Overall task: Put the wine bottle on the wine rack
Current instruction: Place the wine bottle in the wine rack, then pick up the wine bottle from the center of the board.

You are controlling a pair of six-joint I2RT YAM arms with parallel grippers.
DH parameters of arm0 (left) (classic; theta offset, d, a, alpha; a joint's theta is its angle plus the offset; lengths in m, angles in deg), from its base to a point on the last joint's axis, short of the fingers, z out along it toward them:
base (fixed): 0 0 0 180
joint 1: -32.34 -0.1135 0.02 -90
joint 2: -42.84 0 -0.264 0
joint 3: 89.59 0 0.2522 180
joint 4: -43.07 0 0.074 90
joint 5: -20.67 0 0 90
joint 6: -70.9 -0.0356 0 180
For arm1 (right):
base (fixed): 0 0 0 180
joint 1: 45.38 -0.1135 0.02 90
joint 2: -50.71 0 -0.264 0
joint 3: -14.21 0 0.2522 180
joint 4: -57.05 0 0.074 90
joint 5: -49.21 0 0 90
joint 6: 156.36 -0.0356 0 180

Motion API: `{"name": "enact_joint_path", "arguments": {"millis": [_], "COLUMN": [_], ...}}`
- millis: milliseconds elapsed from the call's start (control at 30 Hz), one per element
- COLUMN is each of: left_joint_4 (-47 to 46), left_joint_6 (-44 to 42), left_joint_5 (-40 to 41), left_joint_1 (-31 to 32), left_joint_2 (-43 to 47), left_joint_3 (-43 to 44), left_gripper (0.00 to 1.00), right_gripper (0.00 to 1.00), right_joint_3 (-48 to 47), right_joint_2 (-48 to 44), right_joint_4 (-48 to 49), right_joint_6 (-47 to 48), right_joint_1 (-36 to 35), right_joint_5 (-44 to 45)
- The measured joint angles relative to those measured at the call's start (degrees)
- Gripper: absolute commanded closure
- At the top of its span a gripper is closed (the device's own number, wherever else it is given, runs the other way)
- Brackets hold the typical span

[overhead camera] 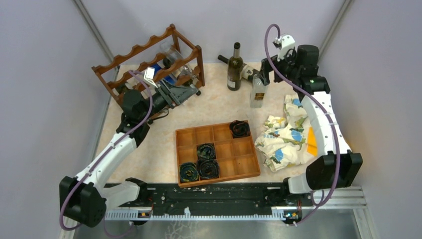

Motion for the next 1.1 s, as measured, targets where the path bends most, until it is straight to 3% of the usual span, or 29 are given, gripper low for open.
{"name": "enact_joint_path", "arguments": {"millis": [533, 800, 967, 1100], "left_joint_4": [-2.51, -3.61, -4.24, -4.28], "left_joint_6": [3.28, 6.71, 8.50, 9.20], "left_joint_5": [-2.08, -2.14, -1.60, -0.98], "left_joint_1": [0.00, 0.00, 0.44, 0.92], "left_joint_2": [0.31, 0.83, 1.51, 1.57], "left_joint_3": [-3.65, -6.43, -7.50, -7.96], "left_gripper": [0.07, 0.10, 0.10, 0.09], "right_gripper": [0.23, 0.38, 0.55, 0.90], "right_joint_3": [-5.81, -8.46, -8.48, -8.46], "right_joint_2": [12.48, 15.85, 17.07, 17.07], "right_joint_4": [-5.27, -3.65, -3.06, -1.49], "right_joint_6": [-0.46, -1.95, -2.64, -2.38], "right_joint_1": [-0.55, -1.14, -1.18, -1.36], "right_joint_5": [1.79, 3.37, 4.20, 4.96]}}
